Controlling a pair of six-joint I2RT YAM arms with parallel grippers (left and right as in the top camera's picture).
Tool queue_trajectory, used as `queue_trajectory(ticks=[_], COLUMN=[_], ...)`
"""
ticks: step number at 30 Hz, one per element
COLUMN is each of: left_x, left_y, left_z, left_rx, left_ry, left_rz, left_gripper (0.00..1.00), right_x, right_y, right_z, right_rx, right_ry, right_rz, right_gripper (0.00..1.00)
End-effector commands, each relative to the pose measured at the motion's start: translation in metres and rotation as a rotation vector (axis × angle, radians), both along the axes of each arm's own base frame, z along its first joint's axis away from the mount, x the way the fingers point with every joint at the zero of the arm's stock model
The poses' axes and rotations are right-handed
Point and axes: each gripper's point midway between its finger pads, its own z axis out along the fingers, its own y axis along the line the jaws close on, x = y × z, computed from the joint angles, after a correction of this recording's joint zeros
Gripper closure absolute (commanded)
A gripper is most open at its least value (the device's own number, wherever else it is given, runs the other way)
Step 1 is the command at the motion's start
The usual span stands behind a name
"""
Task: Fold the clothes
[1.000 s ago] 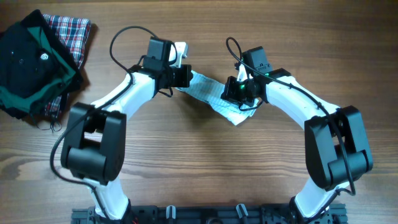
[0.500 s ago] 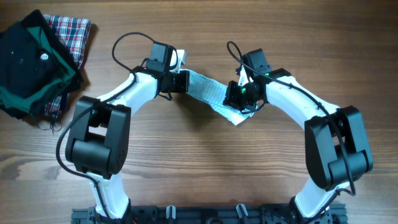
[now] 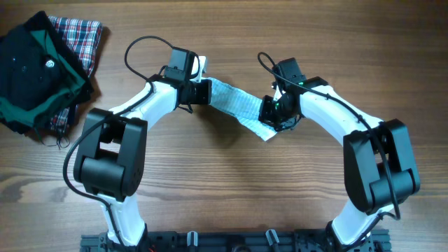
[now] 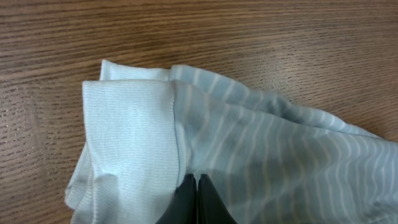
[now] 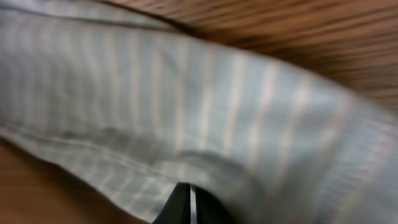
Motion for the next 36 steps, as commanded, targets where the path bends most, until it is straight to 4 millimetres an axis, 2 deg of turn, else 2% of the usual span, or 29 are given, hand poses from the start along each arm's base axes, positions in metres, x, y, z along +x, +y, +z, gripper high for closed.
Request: queue_trajectory(ticks=[1, 10, 15, 19, 23, 28, 32, 36], left_x=[0.005, 0.004, 0.011, 0.019, 0.029, 0.037, 0.038, 0.039], left_y=[0.002, 0.006, 0.019, 0.028, 0.044, 0.057, 0.064, 0.065], left_z=[0.0, -0.001, 0.007, 0.027, 0.058, 0.093, 0.108, 0.109], left_rx=[0.016, 0.009, -0.031, -0.084, -0.103, -0.121, -0.127, -0.126], left_ry=[-0.009, 0.012, 0.022, -0.006, -0.076, -0.158, -0.191, -0.198], left_rz=[0.005, 0.035, 0.115, 0.13, 0.166, 0.191, 0.205, 0.204], left_gripper=[0.96, 0.96, 0.96, 0.96, 0.95, 0.88, 0.86, 0.85], right_x=[0.005, 0.01, 0.011, 0.009, 0.006, 0.006, 0.014, 0.026], right_y=[-0.017, -0.033, -0.035, -0.035, -0.033, -0.033, -0.031, -0.025], right_z=[-0.005, -0.006, -0.006, -0.006, -0.007, -0.011, -0.015, -0.014], right_rx=[-0.071, -0.085, -0.092, -0.09, -0.08, -0.081, -0.076, -0.064], right_ry=[-0.002, -0.021, -0.028, -0.022, -0.004, 0.004, -0.031, -0.122], right_rz=[-0.015, 0.018, 0.037, 0.037, 0.04, 0.034, 0.057, 0.202], right_gripper=[0.96, 0.96, 0.96, 0.96, 0.96, 0.96, 0.96, 0.96])
